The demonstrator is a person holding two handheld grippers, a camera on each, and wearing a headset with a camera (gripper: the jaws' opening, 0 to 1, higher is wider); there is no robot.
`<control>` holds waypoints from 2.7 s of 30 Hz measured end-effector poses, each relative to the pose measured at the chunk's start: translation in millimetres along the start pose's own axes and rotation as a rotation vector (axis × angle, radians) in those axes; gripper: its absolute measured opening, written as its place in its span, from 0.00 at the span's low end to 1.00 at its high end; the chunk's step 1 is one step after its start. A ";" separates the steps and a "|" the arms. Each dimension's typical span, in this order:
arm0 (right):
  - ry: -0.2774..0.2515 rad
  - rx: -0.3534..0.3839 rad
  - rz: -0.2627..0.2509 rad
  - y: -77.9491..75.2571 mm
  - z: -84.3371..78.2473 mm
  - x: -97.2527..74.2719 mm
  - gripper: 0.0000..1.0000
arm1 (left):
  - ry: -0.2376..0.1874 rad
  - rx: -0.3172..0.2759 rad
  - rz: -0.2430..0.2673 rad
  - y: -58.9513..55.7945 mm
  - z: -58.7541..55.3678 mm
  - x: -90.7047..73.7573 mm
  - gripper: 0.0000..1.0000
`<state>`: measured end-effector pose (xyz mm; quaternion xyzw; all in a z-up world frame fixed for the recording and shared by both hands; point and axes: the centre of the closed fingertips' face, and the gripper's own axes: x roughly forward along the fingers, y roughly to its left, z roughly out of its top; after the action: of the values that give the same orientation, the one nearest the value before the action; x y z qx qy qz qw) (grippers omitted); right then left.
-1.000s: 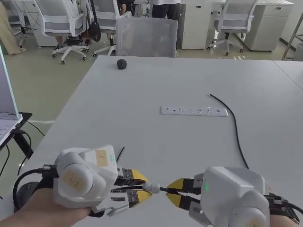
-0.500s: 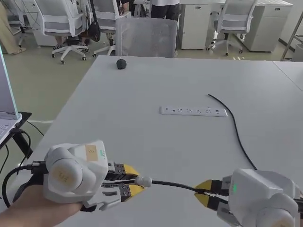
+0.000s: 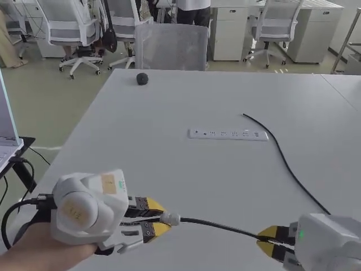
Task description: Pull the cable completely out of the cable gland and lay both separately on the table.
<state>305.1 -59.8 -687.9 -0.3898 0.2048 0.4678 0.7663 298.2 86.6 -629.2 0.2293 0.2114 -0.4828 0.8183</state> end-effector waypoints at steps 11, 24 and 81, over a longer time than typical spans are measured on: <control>-0.034 -0.002 0.009 9.9 15.4 0.5 0.01 | -0.003 -0.015 0.014 2.1 -1.5 -3.6 0.15; -0.151 0.055 0.038 16.3 49.2 5.3 0.18 | -0.008 -0.019 0.007 -4.5 0.3 2.4 0.15; -0.142 -0.055 -0.006 -3.0 67.7 5.3 0.00 | -0.040 -0.066 0.042 5.5 1.5 -10.8 0.15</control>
<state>306.9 -4.2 -648.9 -0.3773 0.1358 0.4972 0.7694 298.5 95.5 -620.9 0.1967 0.2059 -0.4629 0.8394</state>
